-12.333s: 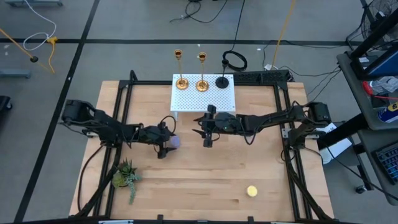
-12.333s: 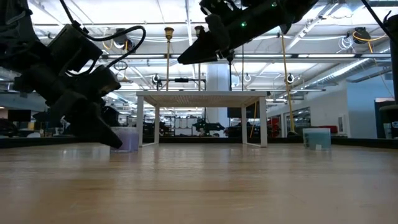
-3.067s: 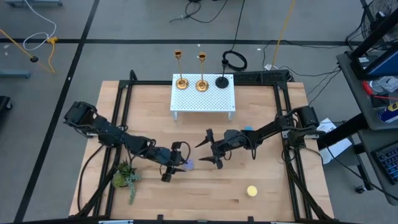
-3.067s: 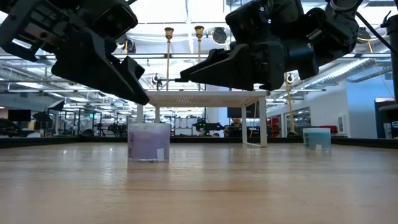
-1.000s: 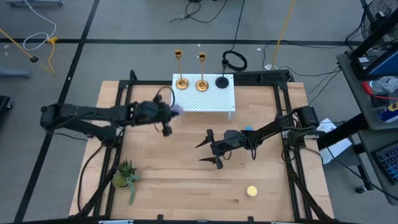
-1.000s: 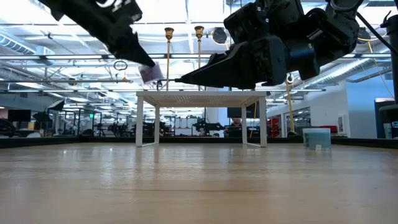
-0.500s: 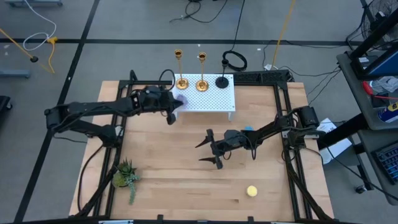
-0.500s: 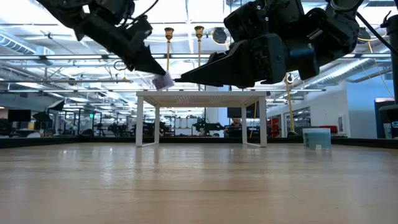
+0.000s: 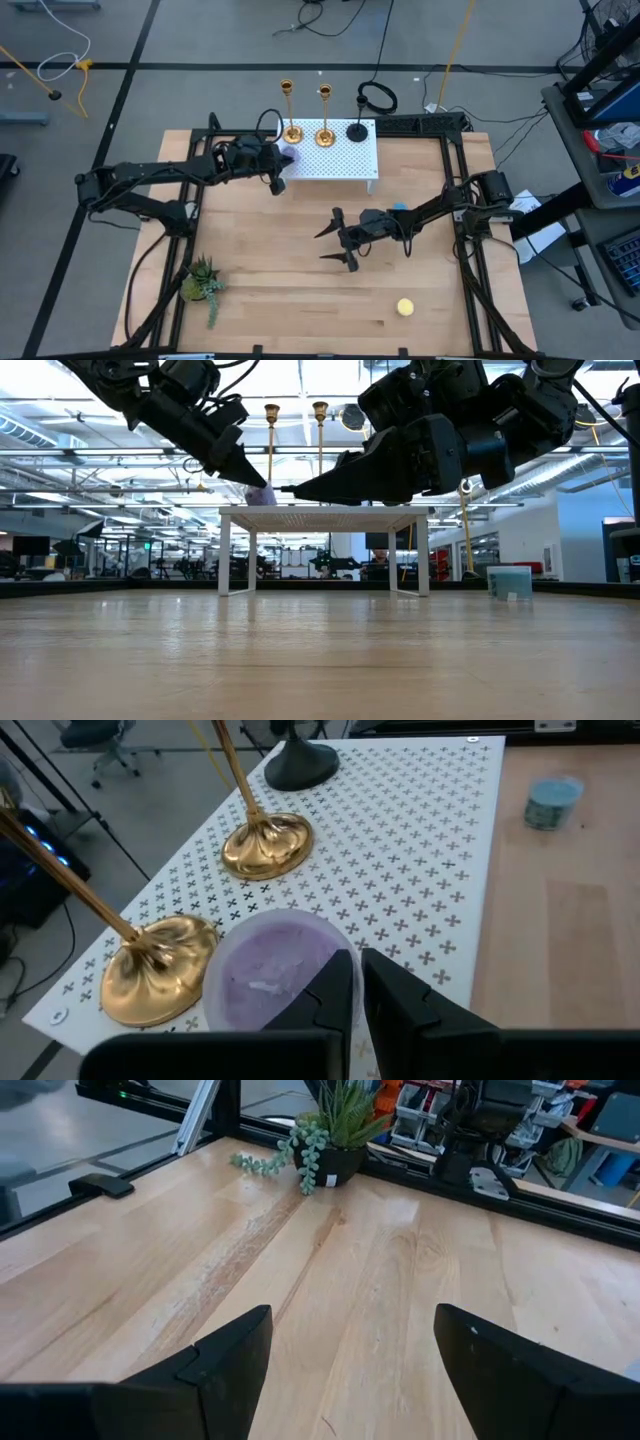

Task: Pick & Place candle stick holders
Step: Put the purple scented candle on the shelf

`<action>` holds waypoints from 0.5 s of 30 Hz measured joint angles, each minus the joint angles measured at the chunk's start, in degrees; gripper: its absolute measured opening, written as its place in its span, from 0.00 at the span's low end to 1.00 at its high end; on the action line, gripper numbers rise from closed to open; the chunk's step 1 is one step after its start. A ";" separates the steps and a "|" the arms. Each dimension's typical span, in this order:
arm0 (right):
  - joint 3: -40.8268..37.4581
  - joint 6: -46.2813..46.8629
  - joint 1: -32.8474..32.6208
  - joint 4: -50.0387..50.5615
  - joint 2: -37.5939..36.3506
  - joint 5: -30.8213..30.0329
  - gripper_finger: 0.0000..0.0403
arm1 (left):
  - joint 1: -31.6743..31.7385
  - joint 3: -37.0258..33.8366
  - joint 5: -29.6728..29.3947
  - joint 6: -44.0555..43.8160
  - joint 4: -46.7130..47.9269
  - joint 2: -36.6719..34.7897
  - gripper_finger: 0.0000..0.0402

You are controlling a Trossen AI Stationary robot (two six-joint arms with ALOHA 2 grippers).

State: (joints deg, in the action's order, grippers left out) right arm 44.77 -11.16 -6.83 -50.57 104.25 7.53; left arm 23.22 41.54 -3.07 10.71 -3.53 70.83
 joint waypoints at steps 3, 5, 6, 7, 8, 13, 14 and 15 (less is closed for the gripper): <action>0.00 0.02 0.00 -0.20 0.00 0.00 0.69 | 0.00 0.00 0.00 0.74 -0.04 0.00 0.07; 0.00 0.02 0.02 -0.17 0.00 0.00 0.69 | 0.00 0.00 -0.02 0.99 -0.14 0.00 0.07; 0.00 0.20 0.02 -0.21 0.00 0.00 0.69 | 0.00 0.00 -0.02 1.01 -0.38 0.00 0.07; 0.01 0.64 0.02 -0.22 0.00 0.00 0.69 | 0.00 0.00 -0.02 1.20 -0.70 0.00 0.07; 0.00 1.31 0.02 -0.19 0.00 0.00 0.69 | 0.01 0.00 -0.02 1.42 -1.05 0.00 0.07; 0.00 2.99 0.02 -0.18 0.00 0.00 0.69 | 0.00 -0.02 -0.02 1.71 -1.28 0.00 0.15; 0.00 2.99 0.02 -0.15 0.00 0.00 0.69 | 0.00 -0.02 -0.02 1.68 -1.29 0.00 0.17; 0.00 2.99 0.02 -0.13 0.00 0.00 0.69 | 0.00 -0.02 -0.02 1.64 -1.27 0.00 0.20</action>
State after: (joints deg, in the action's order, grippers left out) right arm 44.77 -8.16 -6.81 -50.70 104.25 7.53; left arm 23.22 41.52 -3.09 12.36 -4.80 70.83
